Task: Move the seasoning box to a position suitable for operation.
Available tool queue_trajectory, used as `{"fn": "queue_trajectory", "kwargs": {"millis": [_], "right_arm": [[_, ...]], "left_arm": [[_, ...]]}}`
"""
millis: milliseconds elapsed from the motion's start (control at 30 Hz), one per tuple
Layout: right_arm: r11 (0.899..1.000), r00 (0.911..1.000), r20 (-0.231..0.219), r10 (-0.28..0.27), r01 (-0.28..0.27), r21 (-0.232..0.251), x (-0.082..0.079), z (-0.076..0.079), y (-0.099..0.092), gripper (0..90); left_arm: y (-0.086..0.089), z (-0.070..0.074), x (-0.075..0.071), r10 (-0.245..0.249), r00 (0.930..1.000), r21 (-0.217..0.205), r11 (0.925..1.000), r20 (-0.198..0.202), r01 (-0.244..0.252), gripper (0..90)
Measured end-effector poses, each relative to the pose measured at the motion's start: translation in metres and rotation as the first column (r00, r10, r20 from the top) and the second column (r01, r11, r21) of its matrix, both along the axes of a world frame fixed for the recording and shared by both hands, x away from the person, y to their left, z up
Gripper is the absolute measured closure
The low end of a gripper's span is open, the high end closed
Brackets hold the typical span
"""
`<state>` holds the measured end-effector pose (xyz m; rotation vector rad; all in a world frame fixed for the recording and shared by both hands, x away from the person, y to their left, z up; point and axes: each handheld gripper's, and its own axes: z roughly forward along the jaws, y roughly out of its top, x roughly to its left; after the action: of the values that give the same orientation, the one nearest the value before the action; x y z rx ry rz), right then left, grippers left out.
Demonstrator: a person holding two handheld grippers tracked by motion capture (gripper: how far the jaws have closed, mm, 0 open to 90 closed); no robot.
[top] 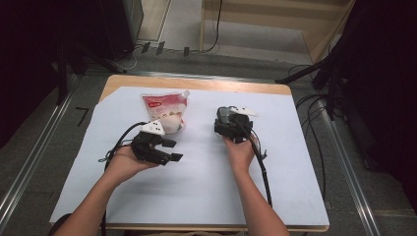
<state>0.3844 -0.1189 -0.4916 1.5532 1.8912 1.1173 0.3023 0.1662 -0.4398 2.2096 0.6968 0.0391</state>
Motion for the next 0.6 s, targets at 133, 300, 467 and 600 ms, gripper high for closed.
{"fn": "queue_trajectory", "kwargs": {"millis": [133, 300, 467, 600], "right_arm": [[1.000, 0.9998, -0.018, 0.010, -0.010, 0.015, 0.000, 0.002, -0.004, 16.2], [1.000, 0.9993, -0.027, 0.025, -0.025, -0.002, -0.002, 0.006, -0.007, 16.3], [0.999, 0.9989, -0.012, 0.046, -0.046, 0.004, -0.007, 0.017, -0.012, 16.2], [0.996, 0.9958, 0.004, 0.091, -0.091, -0.007, -0.016, 0.028, -0.017, 16.2]], "left_arm": [[0.000, 0.000, 0.000, 0.003, 1.0000, 0.002, 1.0000, 0.001, -0.003, 41.7], [0.001, 0.000, 0.000, 0.007, 1.0000, 0.006, 1.0000, -0.001, -0.007, 41.8], [0.001, 0.000, 0.001, 0.009, 1.0000, -0.009, 0.9999, -0.003, -0.009, 41.8], [0.002, 0.001, 0.001, 0.007, 1.0000, -0.011, 0.9999, -0.003, -0.007, 41.8]]}}
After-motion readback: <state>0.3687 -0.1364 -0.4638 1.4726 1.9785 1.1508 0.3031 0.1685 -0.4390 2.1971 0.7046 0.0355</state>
